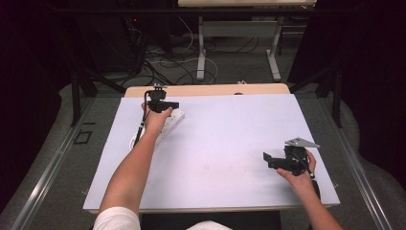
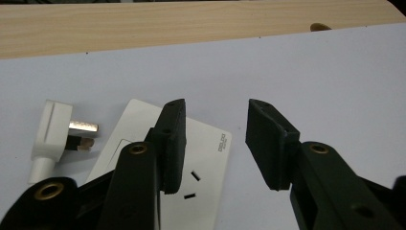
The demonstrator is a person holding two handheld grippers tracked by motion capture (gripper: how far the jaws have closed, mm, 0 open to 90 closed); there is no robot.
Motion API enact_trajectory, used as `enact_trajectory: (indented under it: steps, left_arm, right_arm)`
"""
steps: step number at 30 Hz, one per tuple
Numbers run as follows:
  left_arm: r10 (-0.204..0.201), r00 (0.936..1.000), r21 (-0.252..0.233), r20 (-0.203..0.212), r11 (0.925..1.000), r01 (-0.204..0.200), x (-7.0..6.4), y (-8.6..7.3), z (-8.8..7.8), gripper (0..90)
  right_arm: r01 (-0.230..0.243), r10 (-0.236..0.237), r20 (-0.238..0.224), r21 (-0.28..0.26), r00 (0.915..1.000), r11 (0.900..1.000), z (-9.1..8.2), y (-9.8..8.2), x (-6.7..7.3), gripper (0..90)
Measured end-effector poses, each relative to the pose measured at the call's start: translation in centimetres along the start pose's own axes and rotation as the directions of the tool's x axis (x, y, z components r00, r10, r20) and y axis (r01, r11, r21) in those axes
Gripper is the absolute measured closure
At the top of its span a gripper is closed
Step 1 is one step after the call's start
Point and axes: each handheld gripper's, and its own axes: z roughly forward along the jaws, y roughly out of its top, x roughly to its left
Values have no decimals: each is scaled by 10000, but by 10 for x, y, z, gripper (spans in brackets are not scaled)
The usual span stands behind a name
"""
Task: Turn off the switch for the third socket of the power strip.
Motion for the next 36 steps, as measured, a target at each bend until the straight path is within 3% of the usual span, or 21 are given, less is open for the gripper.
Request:
enact_trajectory:
  steps: [7,14,22,25,34,36]
  left_arm:
    - [321,9993,-211,-175,9992,-325,-8,1,-9,483]
    - [1410,9900,-213,59,9898,-1409,-17,2,-18,408]
    - [1372,9889,-30,567,9905,-1373,-30,0,-33,339]
    - [1640,9845,-28,625,9864,-1642,-35,0,-40,297]
    - [1523,9824,-265,1081,9883,-1503,-46,-5,-60,138]
    - [1555,9808,-226,1180,9878,-1539,-48,-7,-64,63]
  right_arm:
    - [70,-70,-20,-36,10000,10000,0,0,0,50]
    - [49,-49,-9,-42,10000,10000,-2,1,0,50]
    - [141,-141,0,-72,9999,9999,-2,1,1,50]
    - [81,-82,-50,-82,10000,9999,-3,1,2,50]
    - [119,-119,37,-156,9999,9998,-2,1,3,51]
    - [92,-92,18,-165,10000,9998,-2,1,4,50]
